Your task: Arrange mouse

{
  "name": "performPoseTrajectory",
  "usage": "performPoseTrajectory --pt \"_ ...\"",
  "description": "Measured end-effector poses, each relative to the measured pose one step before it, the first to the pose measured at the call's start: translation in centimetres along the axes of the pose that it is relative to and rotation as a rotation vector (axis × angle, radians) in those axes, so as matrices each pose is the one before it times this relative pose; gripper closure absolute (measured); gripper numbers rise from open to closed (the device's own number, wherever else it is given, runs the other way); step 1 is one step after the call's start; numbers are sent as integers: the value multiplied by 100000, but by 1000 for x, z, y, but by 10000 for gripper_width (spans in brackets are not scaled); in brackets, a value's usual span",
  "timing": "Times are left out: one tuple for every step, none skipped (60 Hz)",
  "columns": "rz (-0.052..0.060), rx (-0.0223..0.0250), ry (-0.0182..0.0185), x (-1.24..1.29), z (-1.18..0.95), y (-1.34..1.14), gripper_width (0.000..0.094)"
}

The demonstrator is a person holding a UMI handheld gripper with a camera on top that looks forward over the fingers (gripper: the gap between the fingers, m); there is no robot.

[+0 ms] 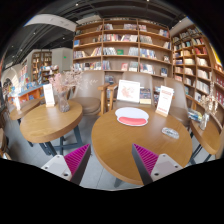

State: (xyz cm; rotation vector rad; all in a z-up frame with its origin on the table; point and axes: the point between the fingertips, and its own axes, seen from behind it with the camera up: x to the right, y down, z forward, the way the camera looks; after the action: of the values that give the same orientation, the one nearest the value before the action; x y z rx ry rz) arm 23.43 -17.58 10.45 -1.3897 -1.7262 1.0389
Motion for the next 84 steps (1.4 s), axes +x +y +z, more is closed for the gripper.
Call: performPoseTrajectory --pt "276 -190 606 191 14 61 82" --pt "159 -249 719 280 39 68 83" --pt "58 -315 813 376 66 65 84" --pt "17 -261 893 552 117 81 84" --pt "28 -113 862 691 220 55 80" --pt "60 -68 848 840 224 96 83" --pt "115 -85 875 722 214 71 84" --pt "-81 -13 272 2041 318 543 83" --pt "226 -168 943 521 158 138 82" --pt "202 -221 910 495 134 110 82" --pt "158 -239 928 540 176 93 83" --pt "212 -291 1003 576 177 101 83" --pt "223 -257 1020 580 243 86 83" --pt "178 -180 982 682 239 64 81" --pt "-145 -19 450 2090 -69 411 80" --pt "137 -98 972 772 212 169 81" --pt "197 -170 1072 762 202 182 82" --pt "189 -225 1139 814 254 170 82" --pt "123 -333 1196 685 270 11 81" --pt "123 -320 1175 817 249 176 81" --pt "155 -274 1029 797 246 171 81" --pt "197 -205 902 765 232 155 82" --pt "243 -156 802 725 208 112 80" --pt "225 -120 736 742 202 165 81" --pt "215 -87 401 1037 138 18 82" --pt "104 -115 578 747 248 101 84" --pt "7 -130 455 737 251 116 84" --pt "-69 -142 347 712 286 126 82" --pt "-59 -120 327 719 293 99 83" --pt "14 -100 430 780 343 96 84" --pt "80 -158 533 802 322 79 83" --pt "293 -303 1167 -160 431 95 85" --pt "208 -348 656 685 262 82 83" --pt "194 -382 625 683 325 109 82" --pt "194 -347 575 617 333 84 81" --pt "159 -325 478 554 229 100 80" --pt "310 -258 433 398 313 64 81" --pt "339 -204 311 427 332 38 82" --pt "425 -195 214 384 344 26 83" --pt "383 -247 146 370 322 29 83" --pt "242 -234 266 249 525 55 83" --pt "357 -292 -65 308 348 0 82" --pt "372 -222 -65 340 346 -30 82" --pt "245 -258 218 293 407 -14 84" --pt "227 -285 234 321 331 -16 82" --pt "92 -289 436 354 339 -7 84" --pt "60 -249 461 334 357 -16 85" --pt "120 -188 342 304 371 -52 82" --pt "103 -109 308 32 479 -1 83" --pt "37 -220 219 197 346 -38 84" --pt "-52 -217 228 158 366 -57 83" --pt "-54 -258 179 157 318 -38 83" --pt "-64 -180 7 117 486 -14 84" --pt "51 -153 -22 63 361 -28 84" --pt "66 -172 -119 65 370 -53 82" --pt "27 -225 -82 32 394 -39 84" --pt "-38 -336 -66 30 382 -12 85" --pt "9 -411 -122 36 389 -5 85" --pt "97 -463 0 -72 323 3 86" --pt "155 -318 -162 56 429 -24 84" --pt "37 -210 -275 0 436 -34 84" --pt "-207 -225 -249 19 401 -26 84" --pt "-261 -256 -112 46 391 -35 86" --pt "-212 -257 186 -27 305 -83 87" --pt "-172 -260 214 73 358 -52 86" --pt "-213 -188 246 80 341 -67 84" --pt "-241 -96 119 45 321 -115 84" --pt "-213 -88 -17 34 317 -120 83" --pt "-138 -79 -67 18 312 -103 84" --pt "-66 -143 -108 4 324 -116 84" --pt "-101 -387 -142 -15 313 -63 85" --pt "-150 -317 -146 3 232 -85 85" --pt "-44 -293 -93 7 270 -94 84" --pt "36 -186 -160 -13 288 -123 83" --pt "115 -52 -379 -61 287 -137 83" --pt "154 274 -498 -91 298 -213 83" --pt "126 148 -414 -57 271 -213 83" --pt "121 -79 -159 16 270 -157 84" --pt "152 -169 -46 63 307 -143 85" --pt "215 -94 -99 44 265 -161 86" --pt "179 -190 -125 31 262 -160 85" --pt "121 -138 -593 -79 246 -163 82" --pt "195 -211 -82 27 410 -118 85" --pt "189 -252 -34 27 274 -129 85"
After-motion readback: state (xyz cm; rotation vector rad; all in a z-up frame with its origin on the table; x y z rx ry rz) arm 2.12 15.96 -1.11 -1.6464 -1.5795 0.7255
